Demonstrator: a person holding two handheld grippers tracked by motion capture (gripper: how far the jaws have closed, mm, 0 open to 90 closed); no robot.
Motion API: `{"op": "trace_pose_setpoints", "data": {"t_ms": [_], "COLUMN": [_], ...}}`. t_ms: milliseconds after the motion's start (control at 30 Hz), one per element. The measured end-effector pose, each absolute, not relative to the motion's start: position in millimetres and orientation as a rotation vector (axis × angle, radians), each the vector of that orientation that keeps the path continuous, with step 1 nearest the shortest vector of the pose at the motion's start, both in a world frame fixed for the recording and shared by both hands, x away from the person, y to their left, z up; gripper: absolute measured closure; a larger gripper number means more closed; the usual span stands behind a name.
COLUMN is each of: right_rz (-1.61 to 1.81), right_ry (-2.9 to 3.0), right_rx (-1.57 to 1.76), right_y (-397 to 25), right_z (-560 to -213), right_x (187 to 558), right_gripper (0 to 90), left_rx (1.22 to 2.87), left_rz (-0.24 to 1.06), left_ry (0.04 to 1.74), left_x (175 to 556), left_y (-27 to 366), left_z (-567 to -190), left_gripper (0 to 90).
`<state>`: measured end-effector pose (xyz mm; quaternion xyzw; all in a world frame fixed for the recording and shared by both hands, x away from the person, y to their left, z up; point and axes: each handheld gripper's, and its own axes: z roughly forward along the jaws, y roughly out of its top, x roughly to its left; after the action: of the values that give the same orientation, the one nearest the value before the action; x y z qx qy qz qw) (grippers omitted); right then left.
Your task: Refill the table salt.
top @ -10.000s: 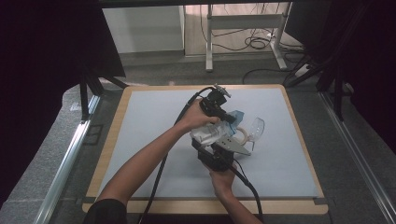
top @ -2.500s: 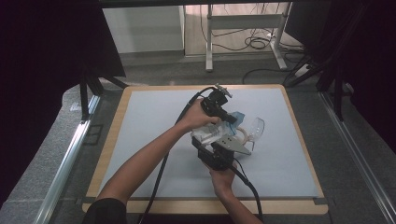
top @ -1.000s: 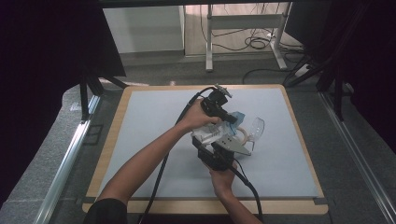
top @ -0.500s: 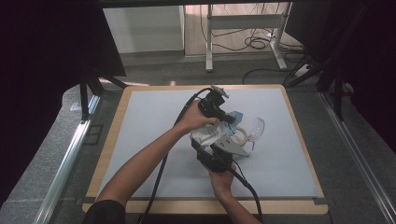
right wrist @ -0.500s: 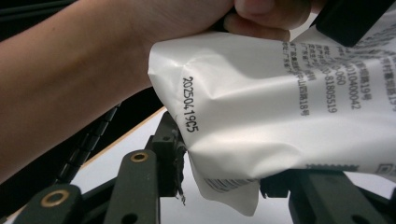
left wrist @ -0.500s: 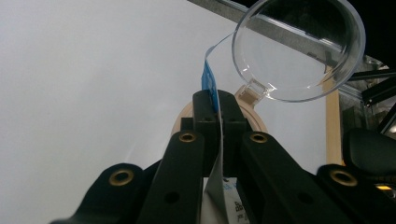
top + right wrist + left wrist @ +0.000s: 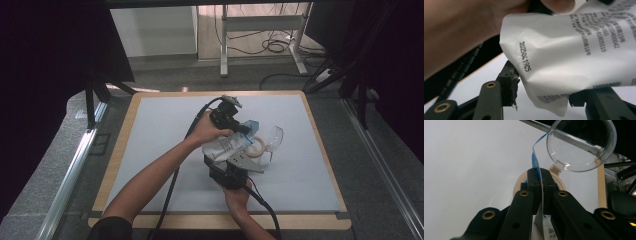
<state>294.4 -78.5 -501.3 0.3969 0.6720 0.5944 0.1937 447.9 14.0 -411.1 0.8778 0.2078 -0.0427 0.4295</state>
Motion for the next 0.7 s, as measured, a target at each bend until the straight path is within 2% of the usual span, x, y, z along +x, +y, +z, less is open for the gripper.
{"op": "trace_pose_setpoints", "data": {"t_ms": [700], "right_rz": [1.514], "right_ry": [2.0], "right_rx": [1.079], "right_y": [-84.3], "right_z": [-518.6], "right_x": [290.6], "right_gripper": [46.6], "left_rx": [2.138], "left_rz": [-0.116], "left_ry": [0.537], "left_x": [441.2], "left_y": [29.9], "left_z": [-417.4], "left_gripper": [88.7]}}
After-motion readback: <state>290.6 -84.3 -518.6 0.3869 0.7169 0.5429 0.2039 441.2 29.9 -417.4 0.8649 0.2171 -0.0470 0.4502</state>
